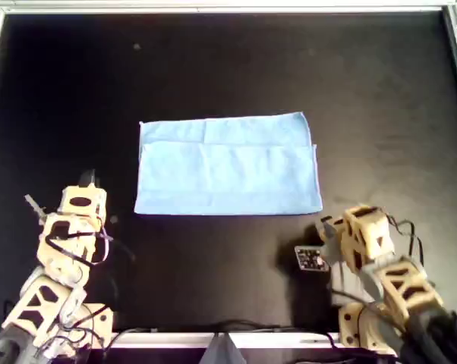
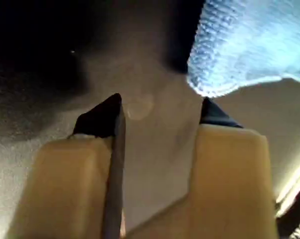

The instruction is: Fold a cloth

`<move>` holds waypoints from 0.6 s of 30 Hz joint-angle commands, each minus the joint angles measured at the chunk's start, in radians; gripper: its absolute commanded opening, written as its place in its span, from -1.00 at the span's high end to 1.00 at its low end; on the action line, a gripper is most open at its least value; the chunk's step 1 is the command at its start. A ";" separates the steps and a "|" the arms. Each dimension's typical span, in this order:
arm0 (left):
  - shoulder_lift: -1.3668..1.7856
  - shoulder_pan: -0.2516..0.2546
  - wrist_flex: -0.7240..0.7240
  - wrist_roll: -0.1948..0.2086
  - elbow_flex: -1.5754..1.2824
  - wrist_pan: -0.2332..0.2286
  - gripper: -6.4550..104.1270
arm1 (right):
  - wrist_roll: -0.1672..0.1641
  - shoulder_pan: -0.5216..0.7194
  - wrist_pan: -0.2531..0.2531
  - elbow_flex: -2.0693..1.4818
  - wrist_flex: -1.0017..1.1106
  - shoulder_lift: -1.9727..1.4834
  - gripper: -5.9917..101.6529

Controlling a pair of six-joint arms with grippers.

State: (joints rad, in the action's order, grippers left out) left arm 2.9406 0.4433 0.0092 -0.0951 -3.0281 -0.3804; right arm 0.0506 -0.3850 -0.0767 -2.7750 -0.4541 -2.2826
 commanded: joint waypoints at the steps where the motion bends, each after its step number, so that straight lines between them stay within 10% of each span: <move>1: 0.008 -0.008 0.003 -0.005 0.008 0.005 -0.54 | 0.028 0.005 0.011 0.143 0.029 0.067 -0.40; 6: 0.006 -0.012 0.003 -0.005 0.008 0.005 -0.54 | 0.086 -0.009 0.011 0.227 0.029 0.183 -0.62; 18: 0.006 -0.017 0.003 -0.005 0.008 0.003 -0.54 | 0.087 -0.009 0.011 0.439 0.029 0.512 -0.65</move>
State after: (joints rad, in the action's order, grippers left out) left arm 2.9406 0.4433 0.0092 -0.0951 -3.0281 -0.3804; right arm 0.1304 -0.3881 -0.0767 -2.4222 -0.4525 -1.7978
